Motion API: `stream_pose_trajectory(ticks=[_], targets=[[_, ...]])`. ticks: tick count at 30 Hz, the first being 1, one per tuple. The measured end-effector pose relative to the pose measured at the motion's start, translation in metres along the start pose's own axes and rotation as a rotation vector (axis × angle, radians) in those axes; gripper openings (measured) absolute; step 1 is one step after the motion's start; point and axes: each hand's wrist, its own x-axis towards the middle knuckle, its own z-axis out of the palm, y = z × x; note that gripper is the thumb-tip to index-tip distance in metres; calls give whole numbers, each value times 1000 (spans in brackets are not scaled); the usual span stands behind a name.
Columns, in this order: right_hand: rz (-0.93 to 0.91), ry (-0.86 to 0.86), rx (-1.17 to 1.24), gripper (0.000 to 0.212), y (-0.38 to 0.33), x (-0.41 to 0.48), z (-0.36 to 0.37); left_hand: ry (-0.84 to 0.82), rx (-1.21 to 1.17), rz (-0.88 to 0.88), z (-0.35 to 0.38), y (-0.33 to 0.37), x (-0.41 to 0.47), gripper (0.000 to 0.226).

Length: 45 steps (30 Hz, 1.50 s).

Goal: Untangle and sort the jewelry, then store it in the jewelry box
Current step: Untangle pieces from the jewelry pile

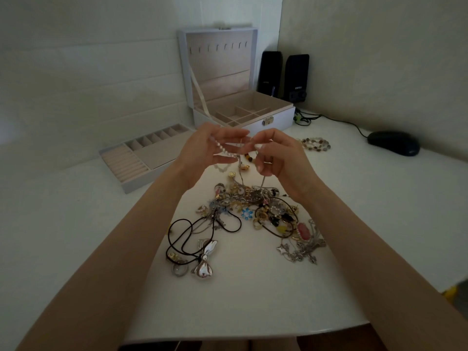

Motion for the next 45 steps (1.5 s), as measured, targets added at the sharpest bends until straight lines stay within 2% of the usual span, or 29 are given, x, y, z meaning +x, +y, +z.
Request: stream_pose_trajectory(ticks=[7, 10, 15, 20, 25, 29, 34, 38, 45], targets=[[-72, 39, 41, 16, -2, 0, -2, 30, 6, 44, -4, -1, 0, 51], [-37, 69, -30, 16, -2, 0, -3, 10, -18, 55, -4, -1, 1, 52], [-33, 14, -62, 16, -1, -2, 0, -1, -54, 30, -2, 2, -1, 50], [-31, -19, -11, 30, -3, -3, -2, 35, 31, 45, -1, 0, -2, 48], [-16, -37, 85, 21, -3, 0, -3, 46, 97, 54, -2, 1, -4, 50], [-11, -10, 78, 20, 0, 0, -4, 42, 152, 92, -3, 0, -2, 35], [-31, 6, 24, 33, 0, -1, -4, 58, 204, 115, -5, -2, 0, 46], [-8, 19, 32, 32, 1, -1, -3, 57, 258, 109, -5, -1, 0, 45], [-6, 25, 70, 33, 1, 0, -5, 85, 220, 57, -1, 2, -2, 45]])
